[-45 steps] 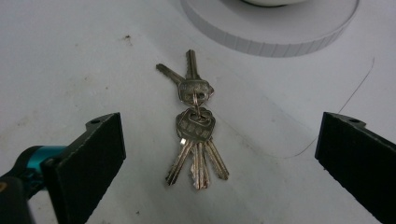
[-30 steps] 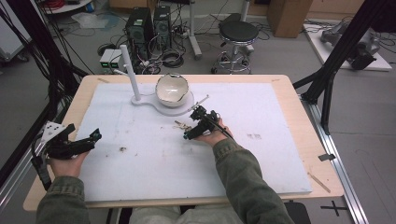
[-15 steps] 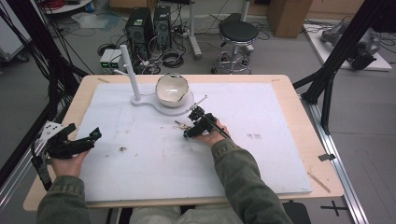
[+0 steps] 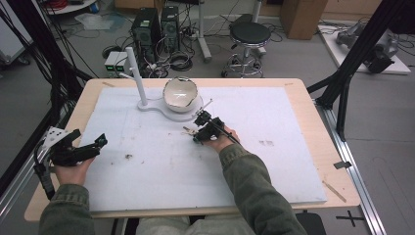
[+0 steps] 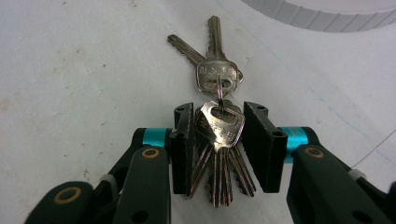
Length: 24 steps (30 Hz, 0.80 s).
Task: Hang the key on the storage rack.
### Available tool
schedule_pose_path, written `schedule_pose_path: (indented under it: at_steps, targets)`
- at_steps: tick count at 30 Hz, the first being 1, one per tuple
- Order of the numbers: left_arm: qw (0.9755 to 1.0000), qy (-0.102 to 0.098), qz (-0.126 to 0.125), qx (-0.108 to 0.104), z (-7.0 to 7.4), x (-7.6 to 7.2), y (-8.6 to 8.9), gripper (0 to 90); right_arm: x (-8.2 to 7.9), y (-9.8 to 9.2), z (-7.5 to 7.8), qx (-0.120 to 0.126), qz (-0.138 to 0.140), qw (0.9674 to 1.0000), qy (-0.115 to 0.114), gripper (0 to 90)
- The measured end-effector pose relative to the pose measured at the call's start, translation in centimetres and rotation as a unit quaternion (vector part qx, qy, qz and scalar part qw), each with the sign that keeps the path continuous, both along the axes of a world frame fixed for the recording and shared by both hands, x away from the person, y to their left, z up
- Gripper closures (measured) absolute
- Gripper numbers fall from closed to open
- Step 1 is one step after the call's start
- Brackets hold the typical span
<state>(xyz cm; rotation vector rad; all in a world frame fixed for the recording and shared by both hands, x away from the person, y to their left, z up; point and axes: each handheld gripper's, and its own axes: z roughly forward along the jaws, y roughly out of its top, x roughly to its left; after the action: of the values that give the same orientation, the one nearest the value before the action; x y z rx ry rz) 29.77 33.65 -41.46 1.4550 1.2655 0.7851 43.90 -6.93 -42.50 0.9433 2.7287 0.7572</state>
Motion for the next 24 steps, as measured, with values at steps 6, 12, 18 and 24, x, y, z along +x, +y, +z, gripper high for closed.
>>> schedule_pose_path:
  at_steps: [6, 12, 18, 24]
  targets:
    - [1.0, 0.0, 0.001, -0.001, 0.0, 0.0, 0.1, 2.2, 0.0, -0.7, 1.1, 0.048, -0.006, 0.9988, 0.003, 83.2]
    - [1.0, 0.0, -0.002, -0.001, 0.0, 0.0, 0.0, 2.2, 0.0, -0.9, 1.3, 0.023, -0.002, 0.9997, 0.003, 84.3]
    - [1.0, 0.001, -0.003, -0.002, 0.0, 0.1, 0.0, 2.2, -0.2, -0.5, 0.8, 0.01, 0.011, 0.9996, 0.026, 84.3]
    - [1.0, 0.0, -0.001, -0.003, 0.0, 0.0, 0.1, 2.2, -0.2, -0.3, 0.5, 0.001, 0.013, 0.9996, 0.027, 85.0]
